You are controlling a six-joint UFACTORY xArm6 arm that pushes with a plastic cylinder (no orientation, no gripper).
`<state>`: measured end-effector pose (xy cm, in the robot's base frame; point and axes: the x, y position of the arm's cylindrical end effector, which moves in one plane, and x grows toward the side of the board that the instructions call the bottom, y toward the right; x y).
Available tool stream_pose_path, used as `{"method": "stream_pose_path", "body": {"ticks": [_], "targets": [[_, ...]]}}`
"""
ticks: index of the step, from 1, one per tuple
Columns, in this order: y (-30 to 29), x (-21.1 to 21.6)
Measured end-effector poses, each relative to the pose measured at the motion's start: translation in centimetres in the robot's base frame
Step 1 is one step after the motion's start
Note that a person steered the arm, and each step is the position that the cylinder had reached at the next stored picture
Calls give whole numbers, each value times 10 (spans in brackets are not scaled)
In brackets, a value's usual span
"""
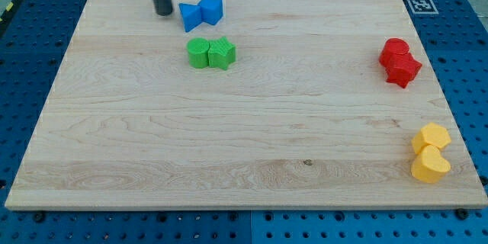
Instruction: Slide the blue triangle to the bottom right of the blue cube
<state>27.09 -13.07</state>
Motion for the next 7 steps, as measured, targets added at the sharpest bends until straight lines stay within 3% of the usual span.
{"method": "stream_pose_path", "body": {"ticks": [1, 2, 3, 4, 6, 7], "targets": [[22, 13], [-6, 27], [5, 40], [50, 37], [56, 36], [88, 36]]}}
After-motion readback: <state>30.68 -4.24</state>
